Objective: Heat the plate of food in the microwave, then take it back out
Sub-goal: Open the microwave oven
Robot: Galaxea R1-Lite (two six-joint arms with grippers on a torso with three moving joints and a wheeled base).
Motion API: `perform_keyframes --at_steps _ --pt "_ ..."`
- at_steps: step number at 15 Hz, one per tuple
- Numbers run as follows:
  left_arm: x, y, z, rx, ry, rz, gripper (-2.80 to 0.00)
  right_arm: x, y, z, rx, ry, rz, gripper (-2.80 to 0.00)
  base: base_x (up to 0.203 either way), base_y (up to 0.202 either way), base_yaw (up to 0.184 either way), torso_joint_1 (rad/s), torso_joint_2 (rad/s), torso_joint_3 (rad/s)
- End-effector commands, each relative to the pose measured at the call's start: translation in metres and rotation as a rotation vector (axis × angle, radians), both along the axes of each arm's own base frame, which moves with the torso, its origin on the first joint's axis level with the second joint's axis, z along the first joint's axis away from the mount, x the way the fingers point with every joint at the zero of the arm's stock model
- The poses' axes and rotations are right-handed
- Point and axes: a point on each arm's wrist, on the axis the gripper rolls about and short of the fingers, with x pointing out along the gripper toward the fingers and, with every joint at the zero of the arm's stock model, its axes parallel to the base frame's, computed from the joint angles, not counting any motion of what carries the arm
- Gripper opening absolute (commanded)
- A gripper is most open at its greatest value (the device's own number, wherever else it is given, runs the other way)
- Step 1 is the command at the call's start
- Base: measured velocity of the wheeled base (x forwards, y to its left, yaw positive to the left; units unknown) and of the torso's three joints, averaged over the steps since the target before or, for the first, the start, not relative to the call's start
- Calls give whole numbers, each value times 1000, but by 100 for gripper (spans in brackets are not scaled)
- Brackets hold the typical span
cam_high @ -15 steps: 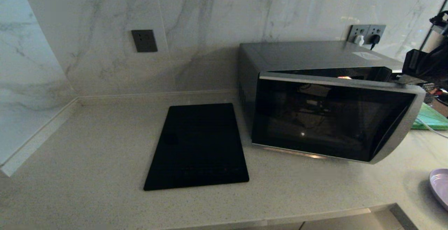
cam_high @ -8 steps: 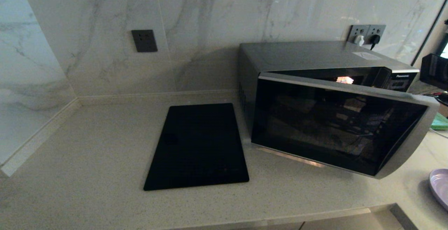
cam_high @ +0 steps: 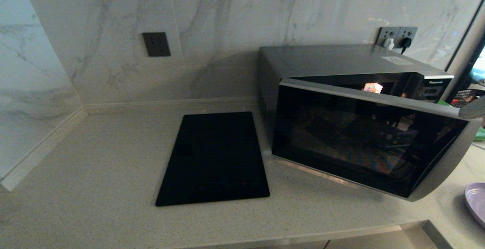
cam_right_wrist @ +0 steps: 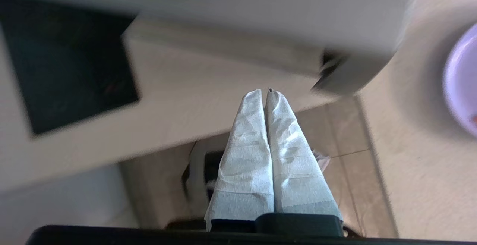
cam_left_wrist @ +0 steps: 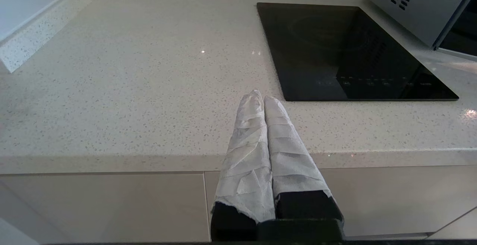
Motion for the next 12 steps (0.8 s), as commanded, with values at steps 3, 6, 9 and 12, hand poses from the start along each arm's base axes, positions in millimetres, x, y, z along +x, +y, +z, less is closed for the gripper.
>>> perform_keyframes --at_steps 3,6,9,12 --pt "0 0 0 -1 1 1 -280 7 -2 14 -29 -159 -60 -280 0 0 0 0 0 0" --pt "0 0 0 -1 1 1 -280 47 -9 1 -170 -189 -228 -280 0 0 0 0 0 0" --pt "0 0 0 -1 1 1 -280 73 -11 -12 -207 -169 -264 -280 0 0 0 0 0 0" --pt "0 0 0 -1 1 1 -280 79 -11 -20 -205 -142 -264 -280 0 0 0 0 0 0"
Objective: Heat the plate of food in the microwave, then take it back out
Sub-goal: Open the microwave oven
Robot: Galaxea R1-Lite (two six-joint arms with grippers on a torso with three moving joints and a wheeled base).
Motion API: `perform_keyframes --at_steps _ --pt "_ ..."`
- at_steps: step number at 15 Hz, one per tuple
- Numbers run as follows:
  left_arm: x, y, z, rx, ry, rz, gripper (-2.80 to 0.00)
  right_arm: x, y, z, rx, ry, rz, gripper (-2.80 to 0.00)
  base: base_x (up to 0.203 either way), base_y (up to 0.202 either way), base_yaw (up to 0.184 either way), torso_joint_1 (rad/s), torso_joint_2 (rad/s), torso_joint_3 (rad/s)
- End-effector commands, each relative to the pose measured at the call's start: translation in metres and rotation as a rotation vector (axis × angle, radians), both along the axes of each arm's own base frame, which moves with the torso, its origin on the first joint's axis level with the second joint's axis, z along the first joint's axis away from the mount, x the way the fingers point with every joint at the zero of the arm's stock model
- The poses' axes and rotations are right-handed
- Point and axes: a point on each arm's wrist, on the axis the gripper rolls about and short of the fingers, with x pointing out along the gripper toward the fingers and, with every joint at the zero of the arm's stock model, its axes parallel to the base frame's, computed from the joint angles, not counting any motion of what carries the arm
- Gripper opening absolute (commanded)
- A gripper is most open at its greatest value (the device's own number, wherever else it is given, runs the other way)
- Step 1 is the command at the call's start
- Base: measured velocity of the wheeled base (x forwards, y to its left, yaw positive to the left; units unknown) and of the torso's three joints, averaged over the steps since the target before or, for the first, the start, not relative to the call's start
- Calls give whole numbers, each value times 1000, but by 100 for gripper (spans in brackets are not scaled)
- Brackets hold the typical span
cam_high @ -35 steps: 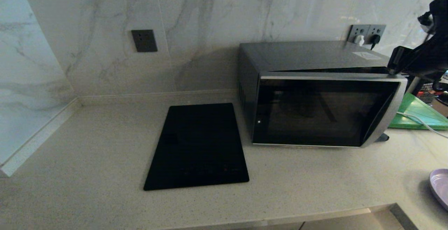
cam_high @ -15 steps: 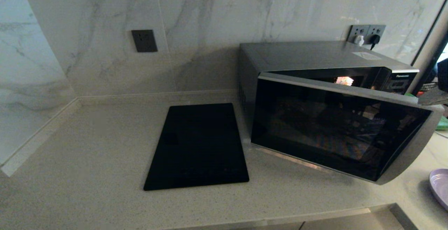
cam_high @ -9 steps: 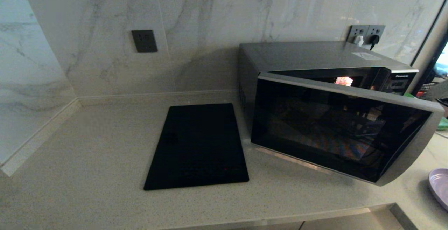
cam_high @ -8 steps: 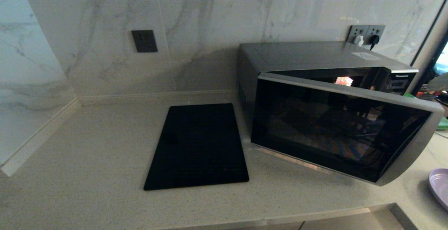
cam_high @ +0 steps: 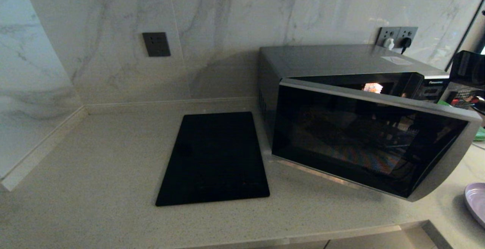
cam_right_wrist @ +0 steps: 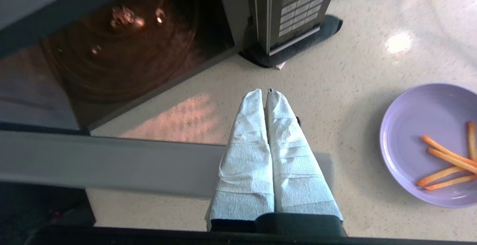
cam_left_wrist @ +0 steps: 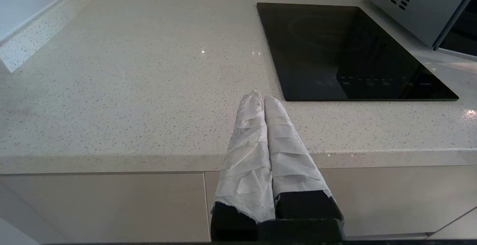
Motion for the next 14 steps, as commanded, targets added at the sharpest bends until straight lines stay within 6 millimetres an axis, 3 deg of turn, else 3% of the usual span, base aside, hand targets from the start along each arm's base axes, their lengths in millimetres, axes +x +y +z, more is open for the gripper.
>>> perform_keyframes --at_steps 1,8,14 --pt "0 0 0 -1 1 1 -280 10 0 -11 3 43 -1 -280 0 0 0 0 0 0" --pt "0 0 0 -1 1 1 -280 4 0 -17 20 76 19 -280 0 0 0 0 0 0" --pt "0 0 0 -1 1 1 -280 -25 6 -10 74 127 101 -280 0 0 0 0 0 0"
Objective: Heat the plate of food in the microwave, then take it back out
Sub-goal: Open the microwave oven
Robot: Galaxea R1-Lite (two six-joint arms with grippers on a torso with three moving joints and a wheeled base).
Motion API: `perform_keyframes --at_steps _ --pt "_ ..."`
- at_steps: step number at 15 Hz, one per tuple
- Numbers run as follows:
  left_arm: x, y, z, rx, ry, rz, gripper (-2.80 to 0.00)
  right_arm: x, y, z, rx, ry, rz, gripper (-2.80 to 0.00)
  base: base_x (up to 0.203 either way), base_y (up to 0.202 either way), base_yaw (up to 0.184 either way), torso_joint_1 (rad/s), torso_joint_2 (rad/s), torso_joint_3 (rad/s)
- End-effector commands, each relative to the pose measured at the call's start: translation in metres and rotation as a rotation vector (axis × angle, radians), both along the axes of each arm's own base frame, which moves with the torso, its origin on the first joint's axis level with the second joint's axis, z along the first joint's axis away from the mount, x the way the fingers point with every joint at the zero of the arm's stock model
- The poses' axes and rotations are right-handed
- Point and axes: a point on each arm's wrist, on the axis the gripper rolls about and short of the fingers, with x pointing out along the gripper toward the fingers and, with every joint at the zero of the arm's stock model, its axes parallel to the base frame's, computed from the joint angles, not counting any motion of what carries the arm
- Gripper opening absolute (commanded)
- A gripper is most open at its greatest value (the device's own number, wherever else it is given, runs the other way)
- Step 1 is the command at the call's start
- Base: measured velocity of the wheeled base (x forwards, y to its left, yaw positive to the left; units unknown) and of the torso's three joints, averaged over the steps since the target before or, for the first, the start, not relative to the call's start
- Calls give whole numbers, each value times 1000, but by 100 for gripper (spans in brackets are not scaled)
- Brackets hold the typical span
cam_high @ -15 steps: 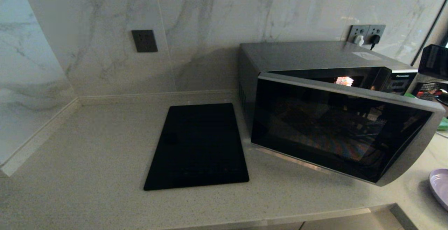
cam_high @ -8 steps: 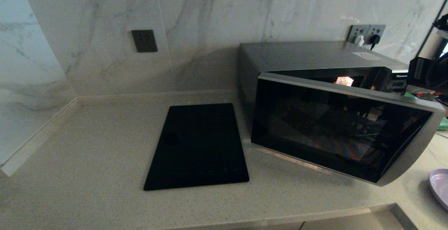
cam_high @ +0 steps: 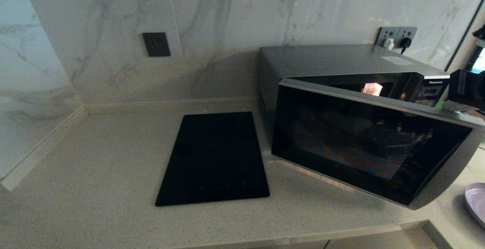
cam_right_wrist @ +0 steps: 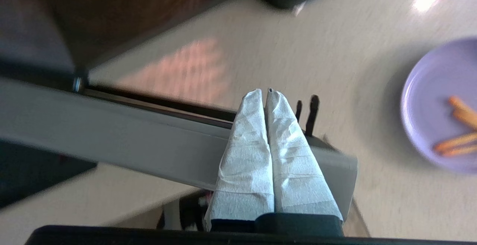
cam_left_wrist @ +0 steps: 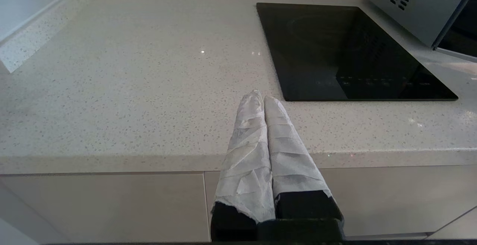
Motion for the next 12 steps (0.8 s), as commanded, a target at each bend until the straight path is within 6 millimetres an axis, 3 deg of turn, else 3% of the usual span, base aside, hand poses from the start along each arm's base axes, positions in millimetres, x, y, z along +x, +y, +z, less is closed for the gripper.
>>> perform_keyframes --at_steps 1,7,12 --pt "0 0 0 -1 1 1 -280 -16 4 8 10 -12 23 -280 0 0 0 0 0 0" --pt "0 0 0 -1 1 1 -280 -49 23 13 39 45 128 -280 0 0 0 0 0 0" --pt "0 0 0 -1 1 1 -280 -66 35 5 50 106 190 -280 0 0 0 0 0 0"
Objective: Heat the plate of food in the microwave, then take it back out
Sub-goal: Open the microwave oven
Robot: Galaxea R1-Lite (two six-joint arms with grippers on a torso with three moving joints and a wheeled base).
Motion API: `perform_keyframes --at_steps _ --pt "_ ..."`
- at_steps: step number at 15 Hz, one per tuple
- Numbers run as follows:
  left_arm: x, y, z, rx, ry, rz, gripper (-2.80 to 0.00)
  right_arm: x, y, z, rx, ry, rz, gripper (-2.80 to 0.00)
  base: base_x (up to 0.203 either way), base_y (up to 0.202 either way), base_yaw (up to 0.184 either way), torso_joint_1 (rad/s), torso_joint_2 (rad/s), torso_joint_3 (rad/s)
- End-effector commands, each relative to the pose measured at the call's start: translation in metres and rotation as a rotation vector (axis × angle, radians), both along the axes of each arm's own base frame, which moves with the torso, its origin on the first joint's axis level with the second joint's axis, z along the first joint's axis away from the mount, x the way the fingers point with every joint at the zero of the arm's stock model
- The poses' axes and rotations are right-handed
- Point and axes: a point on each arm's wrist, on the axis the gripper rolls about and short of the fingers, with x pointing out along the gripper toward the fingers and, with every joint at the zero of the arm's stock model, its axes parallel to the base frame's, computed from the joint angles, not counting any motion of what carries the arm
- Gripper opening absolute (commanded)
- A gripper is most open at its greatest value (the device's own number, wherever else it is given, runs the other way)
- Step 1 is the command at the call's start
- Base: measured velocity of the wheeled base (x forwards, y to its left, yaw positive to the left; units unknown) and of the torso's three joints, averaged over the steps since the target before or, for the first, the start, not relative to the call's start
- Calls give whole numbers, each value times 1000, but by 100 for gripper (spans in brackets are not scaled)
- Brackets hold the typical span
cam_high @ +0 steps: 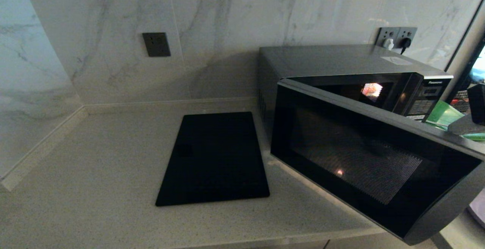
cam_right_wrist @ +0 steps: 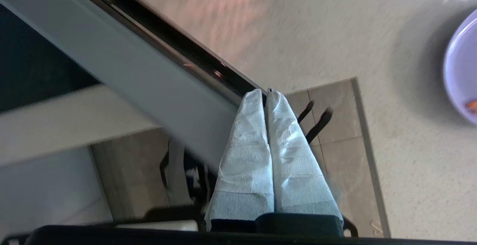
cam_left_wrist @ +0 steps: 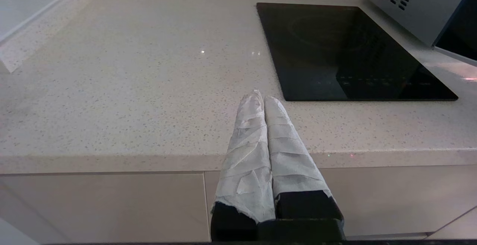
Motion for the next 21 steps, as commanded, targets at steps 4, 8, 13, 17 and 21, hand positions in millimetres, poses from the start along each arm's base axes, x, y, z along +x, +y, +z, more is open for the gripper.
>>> perform_keyframes --at_steps 4,8,13,17,21 --pt "0 0 0 -1 1 1 -280 -15 8 -6 22 42 69 -280 0 0 0 0 0 0" --pt "0 0 0 -1 1 1 -280 -27 20 -5 72 62 152 -280 0 0 0 0 0 0" --pt "0 0 0 -1 1 1 -280 -37 35 -4 110 76 261 -280 0 0 0 0 0 0" --pt "0 0 0 -1 1 1 -280 -42 37 -3 179 104 318 -280 0 0 0 0 0 0" --pt "0 0 0 -1 1 1 -280 -54 45 -1 231 131 439 -280 0 0 0 0 0 0"
